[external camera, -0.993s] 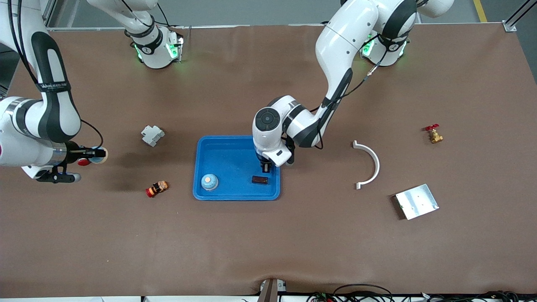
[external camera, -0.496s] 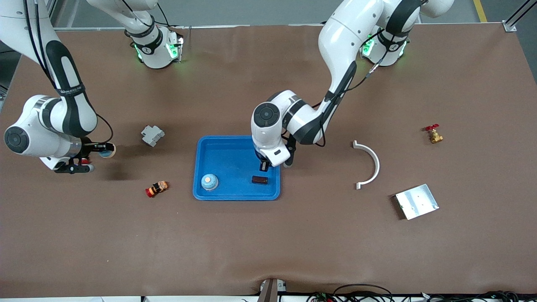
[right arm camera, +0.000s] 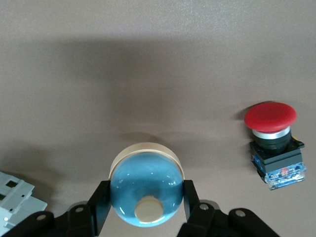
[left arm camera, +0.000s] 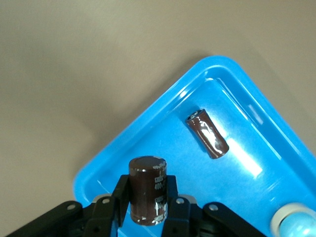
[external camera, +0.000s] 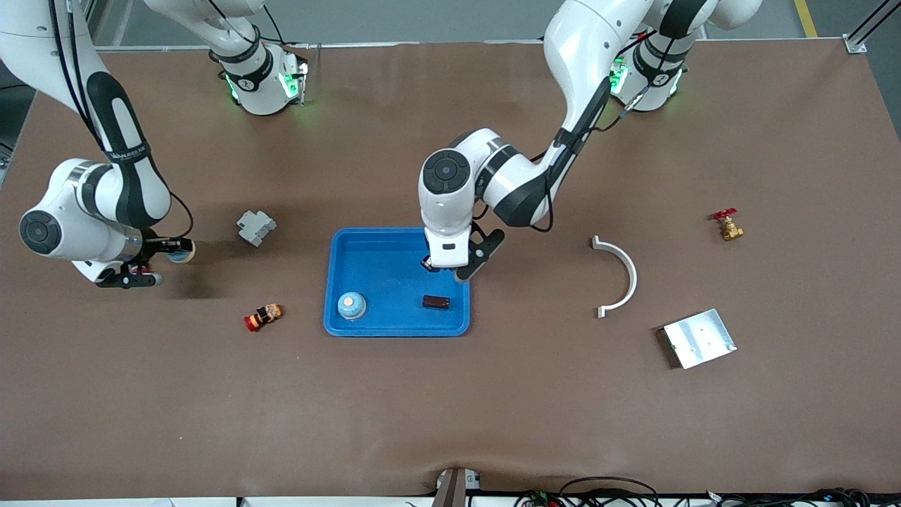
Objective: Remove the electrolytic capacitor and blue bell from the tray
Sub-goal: 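Carry the capacitor to the white arc while the right gripper returns to the tray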
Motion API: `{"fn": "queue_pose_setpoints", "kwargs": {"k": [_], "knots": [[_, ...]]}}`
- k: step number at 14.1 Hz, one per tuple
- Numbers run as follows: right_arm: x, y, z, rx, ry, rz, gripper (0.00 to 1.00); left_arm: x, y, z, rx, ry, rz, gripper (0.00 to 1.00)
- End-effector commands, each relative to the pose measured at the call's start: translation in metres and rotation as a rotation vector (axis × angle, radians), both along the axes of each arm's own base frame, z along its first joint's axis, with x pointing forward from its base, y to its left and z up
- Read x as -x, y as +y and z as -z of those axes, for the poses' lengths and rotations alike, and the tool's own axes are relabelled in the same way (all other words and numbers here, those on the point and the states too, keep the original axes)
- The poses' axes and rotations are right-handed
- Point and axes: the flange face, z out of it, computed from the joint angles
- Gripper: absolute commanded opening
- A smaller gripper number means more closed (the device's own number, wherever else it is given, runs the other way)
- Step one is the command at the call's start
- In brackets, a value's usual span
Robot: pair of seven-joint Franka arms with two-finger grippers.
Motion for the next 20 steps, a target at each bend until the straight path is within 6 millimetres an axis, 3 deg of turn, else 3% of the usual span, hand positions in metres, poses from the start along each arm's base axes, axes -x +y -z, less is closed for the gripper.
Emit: {"fn": "queue_pose_setpoints", "kwargs": {"k": [1,3,4,8,12,16,20], "knots": [[0.001,0.002,0.005,0.018,-0.002,-0.011,1.00,0.001,0.036,-0.022,-0.040,0.016,0.294,0.00],[0.000,0.003,0.007,0.020,-0.003,-0.014,1.00,0.001,0.052,-0.029,-0.049,0.020,0.445,0.00],[-0.001,0.004,0.007,0.018,0.000,-0.012,1.00,-0.017,0.075,-0.034,-0.049,0.017,0.494,0.00],[-0.018,0.015,-0.010,0.018,-0.034,-0.023,1.00,-0.027,0.124,-0.037,-0.056,0.031,0.633,0.00],[-0.059,0.096,-0.040,-0.015,-0.103,0.045,1.00,-0.037,0.172,-0.011,-0.072,0.012,0.731,0.00],[-0.094,0.183,-0.086,-0.044,-0.085,0.321,1.00,-0.030,0.206,0.011,-0.074,0.028,0.839,0.00],[-0.136,0.298,-0.089,-0.010,-0.115,0.606,1.00,-0.020,0.241,0.024,-0.071,0.004,0.909,0.00]]}}
